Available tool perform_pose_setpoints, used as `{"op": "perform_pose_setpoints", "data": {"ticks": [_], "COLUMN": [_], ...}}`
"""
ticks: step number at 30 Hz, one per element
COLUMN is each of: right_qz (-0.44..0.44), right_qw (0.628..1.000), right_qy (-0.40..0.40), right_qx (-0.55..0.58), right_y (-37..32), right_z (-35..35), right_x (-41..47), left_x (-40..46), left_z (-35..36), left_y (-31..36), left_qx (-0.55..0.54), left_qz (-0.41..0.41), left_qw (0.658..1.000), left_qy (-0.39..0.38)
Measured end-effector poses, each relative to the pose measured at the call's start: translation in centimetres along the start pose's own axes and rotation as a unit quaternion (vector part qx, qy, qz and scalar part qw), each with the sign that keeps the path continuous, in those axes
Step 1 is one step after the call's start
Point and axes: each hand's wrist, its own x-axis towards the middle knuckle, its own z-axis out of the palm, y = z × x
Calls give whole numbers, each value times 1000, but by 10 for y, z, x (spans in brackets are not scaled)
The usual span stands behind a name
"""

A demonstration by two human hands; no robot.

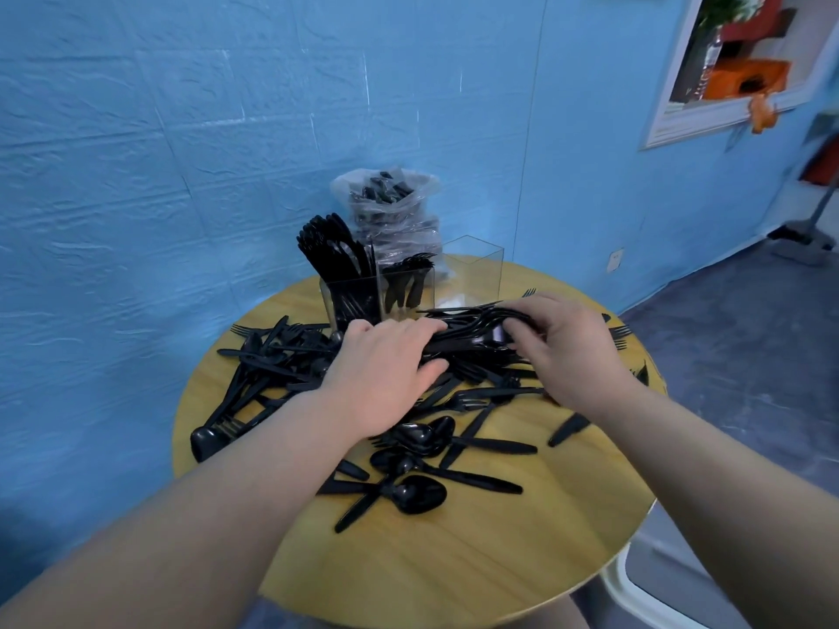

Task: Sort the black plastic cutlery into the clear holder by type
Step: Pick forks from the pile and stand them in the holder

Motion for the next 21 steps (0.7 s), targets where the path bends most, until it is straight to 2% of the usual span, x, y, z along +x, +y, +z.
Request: {"op": "perform_pose_setpoints", "data": {"ticks": [3, 6, 9, 16, 21], "right_qz": [50, 131, 147, 179, 202], "right_qw": [996, 970, 951, 943, 956], "right_qy": [-4, 1, -11, -1, 32], "right_qx": [80, 205, 272, 279, 210], "right_y": [-5, -14, -23, -24, -11], "right_z": [2, 4, 7, 12, 4], "right_x": [1, 3, 4, 5, 7], "left_x": [-1, -5, -7, -2, 7], "left_z": [-4, -7, -9, -16, -21], "left_y": [1, -1, -5, -8, -14], "left_qx": [-46, -47, -61, -123, -88], "left_qz": [-5, -16, -39, -80, -124], "left_qw": [999, 999, 997, 989, 987], "left_qy": [-21, -22, -11, 24, 54]}}
